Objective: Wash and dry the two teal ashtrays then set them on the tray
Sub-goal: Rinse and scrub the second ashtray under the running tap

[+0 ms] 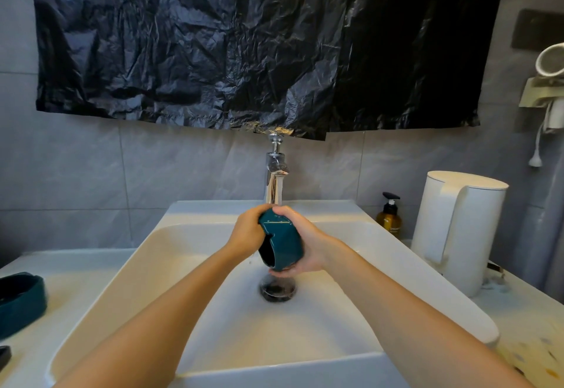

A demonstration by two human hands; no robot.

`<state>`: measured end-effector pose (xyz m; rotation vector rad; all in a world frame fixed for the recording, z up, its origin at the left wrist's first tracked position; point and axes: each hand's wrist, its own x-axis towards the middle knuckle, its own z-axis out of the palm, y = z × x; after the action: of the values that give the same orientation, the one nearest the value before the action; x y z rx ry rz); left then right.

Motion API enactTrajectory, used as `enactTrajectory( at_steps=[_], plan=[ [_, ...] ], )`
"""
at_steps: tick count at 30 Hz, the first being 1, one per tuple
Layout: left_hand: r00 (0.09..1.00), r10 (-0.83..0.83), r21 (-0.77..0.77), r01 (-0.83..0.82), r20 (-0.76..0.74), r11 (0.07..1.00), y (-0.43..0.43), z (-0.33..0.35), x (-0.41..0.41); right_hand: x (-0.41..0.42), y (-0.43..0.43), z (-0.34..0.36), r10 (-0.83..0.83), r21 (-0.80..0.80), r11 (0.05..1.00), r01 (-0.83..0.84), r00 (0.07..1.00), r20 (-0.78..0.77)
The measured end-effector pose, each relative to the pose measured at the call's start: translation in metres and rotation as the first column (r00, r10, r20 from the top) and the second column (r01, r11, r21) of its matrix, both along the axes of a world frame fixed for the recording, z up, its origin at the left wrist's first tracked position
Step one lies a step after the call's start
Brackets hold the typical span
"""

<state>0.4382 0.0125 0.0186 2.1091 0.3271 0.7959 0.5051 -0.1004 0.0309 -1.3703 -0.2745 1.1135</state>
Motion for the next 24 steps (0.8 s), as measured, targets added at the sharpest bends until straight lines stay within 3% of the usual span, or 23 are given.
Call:
enactTrajectory(
  at_steps=[3, 6, 8, 11, 15, 21, 24],
  plan=[
    [0.994, 0.090, -0.292, -0.102, -0.054, 0.951, -0.007, 0.007, 0.004, -0.001, 0.009, -0.001, -0.118, 0.052, 0.992, 0.118, 0.993, 0.007],
    [1.000, -0.020, -0.630, 0.015, -0.001, 0.776, -0.026, 0.016, 0.004, 0.004, 0.010, -0.002, -0.240, 0.082, 0.969, 0.233, 0.966, 0.094],
    [0.997, -0.070, -0.653, 0.048, -0.009, 0.756, -0.039, 0.016, 0.009, 0.006, 0.010, -0.003, -0.294, 0.106, 0.953, 0.283, 0.950, 0.103],
    [0.999, 0.029, -0.567, -0.048, -0.043, 0.822, -0.048, 0.011, 0.017, 0.001, 0.016, -0.006, -0.320, 0.140, 0.941, 0.308, 0.944, 0.075],
    [0.992, 0.113, -0.576, -0.059, 0.059, 0.815, -0.044, 0.008, 0.018, -0.010, 0.023, -0.007, -0.324, 0.157, 0.940, 0.303, 0.937, 0.130],
    [0.982, 0.188, -0.728, -0.104, 0.034, 0.678, -0.032, 0.020, 0.017, -0.015, 0.030, -0.007, -0.262, 0.215, 0.953, 0.213, 0.936, 0.234],
    [0.970, 0.219, -0.654, -0.099, 0.104, 0.750, -0.040, 0.013, 0.020, -0.021, 0.020, 0.000, -0.234, 0.245, 0.948, 0.203, 0.966, 0.106]
  ],
)
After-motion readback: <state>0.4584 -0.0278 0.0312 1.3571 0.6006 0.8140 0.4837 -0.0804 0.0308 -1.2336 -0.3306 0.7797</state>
